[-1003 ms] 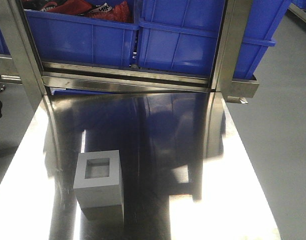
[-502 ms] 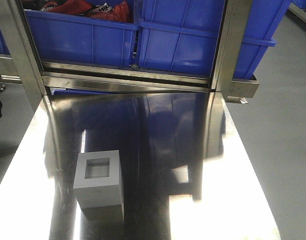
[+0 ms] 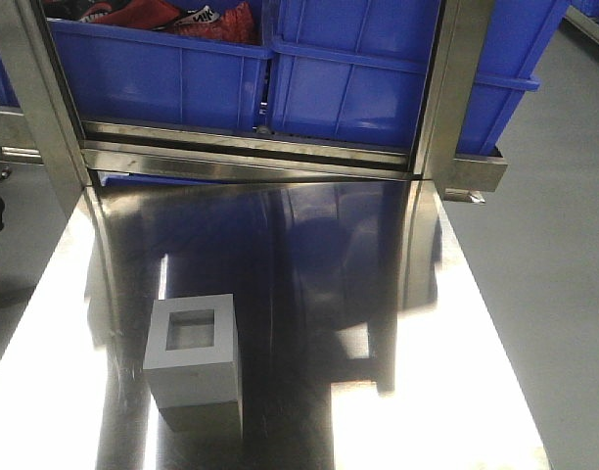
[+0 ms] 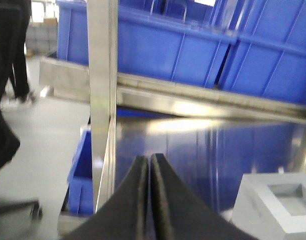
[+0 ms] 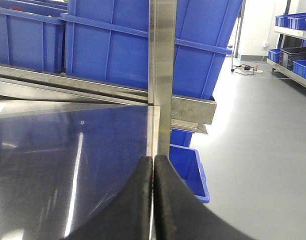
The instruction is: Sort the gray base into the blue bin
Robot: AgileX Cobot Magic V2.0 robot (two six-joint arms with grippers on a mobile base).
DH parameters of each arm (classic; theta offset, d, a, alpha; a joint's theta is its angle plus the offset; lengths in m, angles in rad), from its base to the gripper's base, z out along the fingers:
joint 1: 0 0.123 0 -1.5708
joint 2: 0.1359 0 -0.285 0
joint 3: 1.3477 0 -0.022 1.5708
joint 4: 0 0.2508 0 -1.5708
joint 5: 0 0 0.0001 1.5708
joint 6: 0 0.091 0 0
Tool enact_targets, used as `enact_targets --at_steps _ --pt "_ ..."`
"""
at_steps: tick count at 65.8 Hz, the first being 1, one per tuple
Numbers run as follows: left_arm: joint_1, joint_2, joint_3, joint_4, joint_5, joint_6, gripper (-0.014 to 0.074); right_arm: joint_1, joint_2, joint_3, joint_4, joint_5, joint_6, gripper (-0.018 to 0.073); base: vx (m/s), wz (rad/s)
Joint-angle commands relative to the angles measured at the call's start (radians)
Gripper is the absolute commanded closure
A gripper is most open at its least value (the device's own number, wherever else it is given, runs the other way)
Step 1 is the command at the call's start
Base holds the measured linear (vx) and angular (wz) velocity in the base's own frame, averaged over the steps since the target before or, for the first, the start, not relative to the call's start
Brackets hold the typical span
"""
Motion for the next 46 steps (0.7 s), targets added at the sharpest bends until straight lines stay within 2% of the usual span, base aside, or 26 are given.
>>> enact_targets --at_steps 1,23,29,46 --pt "-0.005 0.123 -0.109 -0.011 0.010 -0.007 0.0602 -0.005 -0.011 0.014 -0.011 -0.078 -0.005 0.0568 0.00 0.00" --pt "-0.005 0.414 -0.333 -0.009 0.341 -0.004 0.0602 -0.005 -0.011 0.014 -0.011 -0.078 -0.005 0.0568 0.00 0.00" --pt "-0.005 0.455 -0.346 -0.009 0.370 -0.004 0.0602 -0.005 -0.011 0.014 -0.011 -0.078 -0.005 0.0568 0.00 0.00" --pt "-0.005 0.479 -0.346 -0.009 0.355 -0.004 0.0602 -0.005 -0.011 0.014 -0.011 -0.078 -0.005 0.0568 0.00 0.00"
